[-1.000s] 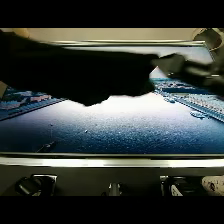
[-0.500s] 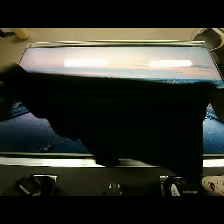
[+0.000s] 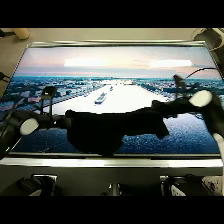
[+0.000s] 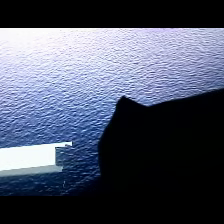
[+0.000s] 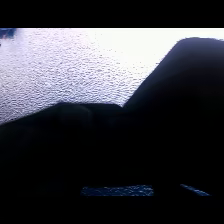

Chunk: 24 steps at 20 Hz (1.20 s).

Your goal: Fold the shirts.

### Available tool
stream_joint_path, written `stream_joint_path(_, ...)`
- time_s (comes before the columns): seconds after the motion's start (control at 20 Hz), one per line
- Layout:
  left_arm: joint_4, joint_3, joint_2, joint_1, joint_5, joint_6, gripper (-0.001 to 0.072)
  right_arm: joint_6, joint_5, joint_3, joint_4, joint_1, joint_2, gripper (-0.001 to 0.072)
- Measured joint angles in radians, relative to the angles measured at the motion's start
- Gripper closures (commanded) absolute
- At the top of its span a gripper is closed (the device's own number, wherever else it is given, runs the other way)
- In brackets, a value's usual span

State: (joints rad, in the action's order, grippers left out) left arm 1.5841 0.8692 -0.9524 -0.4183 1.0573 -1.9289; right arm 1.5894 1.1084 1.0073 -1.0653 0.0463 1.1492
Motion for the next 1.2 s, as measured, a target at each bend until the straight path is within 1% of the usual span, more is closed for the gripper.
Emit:
stream_joint_path(0.05, -0.023, 0.018, -0.047, 0.038, -0.004, -0.001, -0.0011, -0.001, -0.021, 0.0, 0.029, 0.01, 0.04, 0.0075)
stream_joint_path(0.1, -0.058, 0.051, -0.098, 0.089, 0.006, 0.004, -0.0013, -0.006, -0.031, 0.013, 0.047, 0.019, 0.076, 0.0029)
stream_joint_path(0.15, -0.091, 0.091, -0.141, 0.142, 0.037, 0.034, -0.0012, -0.013, -0.017, 0.035, 0.027, 0.024, 0.099, 0.0011)
stream_joint_path(0.25, -0.142, 0.159, -0.183, 0.247, 0.119, 0.133, -0.0012, -0.024, 0.057, 0.097, -0.101, 0.023, 0.122, 0.0017)
stream_joint_path(0.3, -0.164, 0.175, -0.188, 0.298, 0.171, 0.184, -0.0012, -0.027, 0.113, 0.121, -0.17, 0.006, 0.129, 0.004)
stream_joint_path(0.35, -0.183, 0.177, -0.186, 0.34, 0.213, 0.225, -0.0011, -0.026, 0.153, 0.138, -0.235, -0.028, 0.134, 0.0044)
stream_joint_path(0.4, -0.206, 0.158, -0.172, 0.378, 0.245, 0.259, -0.001, -0.018, 0.187, 0.143, -0.267, -0.071, 0.138, 0.0044)
stream_joint_path(0.5, -0.255, 0.073, -0.137, 0.422, 0.284, 0.303, -0.0009, -0.019, 0.237, 0.128, -0.251, -0.166, 0.142, 0.0044)
stream_joint_path(0.6, -0.325, -0.061, -0.101, 0.435, 0.277, 0.328, -0.001, -0.038, 0.259, 0.093, -0.215, -0.241, 0.145, 0.0038)
stream_joint_path(0.65, -0.373, -0.135, -0.088, 0.433, 0.25, 0.337, -0.0009, -0.05, 0.269, 0.073, -0.203, -0.264, 0.146, 0.0036)
stream_joint_path(0.7, -0.419, -0.204, -0.08, 0.423, 0.213, 0.348, -0.0008, -0.06, 0.276, 0.053, -0.182, -0.28, 0.146, 0.0018)
stream_joint_path(0.9, -0.579, -0.373, -0.073, 0.346, 0.046, 0.367, 0.0012, -0.081, 0.27, -0.013, -0.154, -0.312, 0.147, 0.0018)
stream_joint_path(0.95, -0.605, -0.392, -0.078, 0.323, 0.012, 0.366, 0.0176, -0.084, 0.269, -0.025, -0.145, -0.315, 0.147, 0.0016)
stream_joint_path(1.0, -0.629, -0.406, -0.083, 0.302, -0.021, 0.361, 0.0279, -0.086, 0.267, -0.04, -0.14, -0.317, 0.148, 0.0002)
stream_joint_path(1.05, -0.638, -0.416, -0.087, 0.283, -0.05, 0.361, 0.0353, -0.09, 0.258, -0.055, -0.132, -0.319, 0.148, 0.0002)
stream_joint_path(1.1, -0.656, -0.424, -0.09, 0.267, -0.077, 0.357, 0.0557, -0.098, 0.251, -0.074, -0.125, -0.317, 0.148, 0.0002)
stream_joint_path(1.15, -0.669, -0.428, -0.092, 0.258, -0.097, 0.354, 0.0674, -0.103, 0.244, -0.092, -0.117, -0.312, 0.148, 0.0002)
stream_joint_path(1.2, -0.674, -0.43, -0.093, 0.25, -0.116, 0.354, 0.0674, -0.108, 0.217, -0.112, -0.115, -0.303, 0.149, 0.0003)
